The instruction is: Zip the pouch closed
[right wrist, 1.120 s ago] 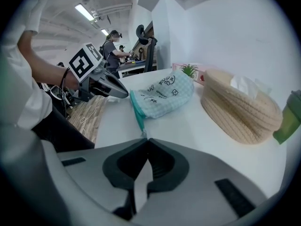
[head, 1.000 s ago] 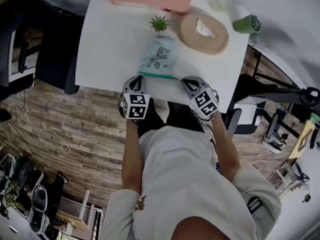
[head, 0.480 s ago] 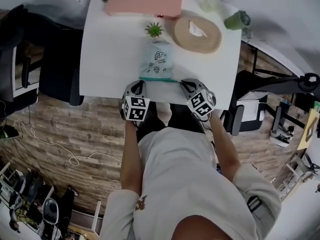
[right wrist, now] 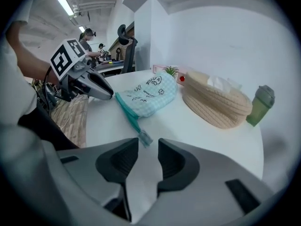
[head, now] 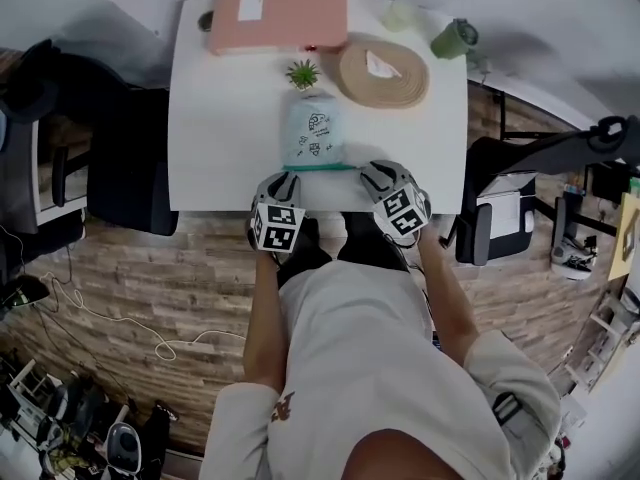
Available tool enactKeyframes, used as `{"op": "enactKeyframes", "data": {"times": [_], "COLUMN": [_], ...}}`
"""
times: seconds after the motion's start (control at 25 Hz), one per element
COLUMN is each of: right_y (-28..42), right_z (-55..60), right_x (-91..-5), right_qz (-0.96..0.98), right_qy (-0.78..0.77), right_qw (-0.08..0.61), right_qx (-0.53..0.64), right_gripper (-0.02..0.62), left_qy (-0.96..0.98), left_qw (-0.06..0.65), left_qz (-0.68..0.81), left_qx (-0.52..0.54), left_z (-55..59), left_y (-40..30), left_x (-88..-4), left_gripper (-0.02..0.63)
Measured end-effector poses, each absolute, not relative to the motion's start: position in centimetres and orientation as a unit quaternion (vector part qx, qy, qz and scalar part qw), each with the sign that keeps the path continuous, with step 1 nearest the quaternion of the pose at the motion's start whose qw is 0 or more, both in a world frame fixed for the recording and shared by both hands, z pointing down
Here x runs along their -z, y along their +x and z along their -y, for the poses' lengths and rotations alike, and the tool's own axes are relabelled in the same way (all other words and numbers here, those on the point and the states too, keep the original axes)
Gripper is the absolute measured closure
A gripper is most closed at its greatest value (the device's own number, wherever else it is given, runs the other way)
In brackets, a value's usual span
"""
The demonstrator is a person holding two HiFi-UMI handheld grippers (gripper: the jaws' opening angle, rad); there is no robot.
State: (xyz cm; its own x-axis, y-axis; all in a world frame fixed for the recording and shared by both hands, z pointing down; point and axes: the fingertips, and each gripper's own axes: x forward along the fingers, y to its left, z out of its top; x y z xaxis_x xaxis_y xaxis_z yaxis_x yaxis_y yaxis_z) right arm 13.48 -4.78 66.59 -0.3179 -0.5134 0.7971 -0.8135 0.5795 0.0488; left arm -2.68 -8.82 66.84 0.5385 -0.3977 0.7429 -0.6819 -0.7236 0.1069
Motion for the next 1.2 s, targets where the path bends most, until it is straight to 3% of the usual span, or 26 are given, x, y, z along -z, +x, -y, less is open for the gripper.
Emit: {"op": "enactKeyframes", "data": {"times": [0.6,1.0,1.2], "right_y": [10.6,9.8,9.8], "right_z": [8.1,8.2,7.6], "right_x": [-49.7,-36.7,-36.1], "right_qz": [0.772,0.737,0.717], "right_qy": [0.592,0.664,0.687], "right_qw": [0.219,0.12,0.108], "right_qx": [-0.072,0.044,0.044], "right_gripper": [0.35,0.287,0.27], "left_qy": [0.912,0.928,0.929], "left_qw": [0.066,-0.036,-0.049], "left_qz": [0.352,0.364,0.361], "left_qx": [-0.199,-0.078,-0.063], "left_z": [13.4,14.4,14.2], "left_y": [-4.5,-5.0,-5.2], "left_x": [-51.0,-38.2,-36.7], "left_gripper": [0.337,0.277,0.261]}}
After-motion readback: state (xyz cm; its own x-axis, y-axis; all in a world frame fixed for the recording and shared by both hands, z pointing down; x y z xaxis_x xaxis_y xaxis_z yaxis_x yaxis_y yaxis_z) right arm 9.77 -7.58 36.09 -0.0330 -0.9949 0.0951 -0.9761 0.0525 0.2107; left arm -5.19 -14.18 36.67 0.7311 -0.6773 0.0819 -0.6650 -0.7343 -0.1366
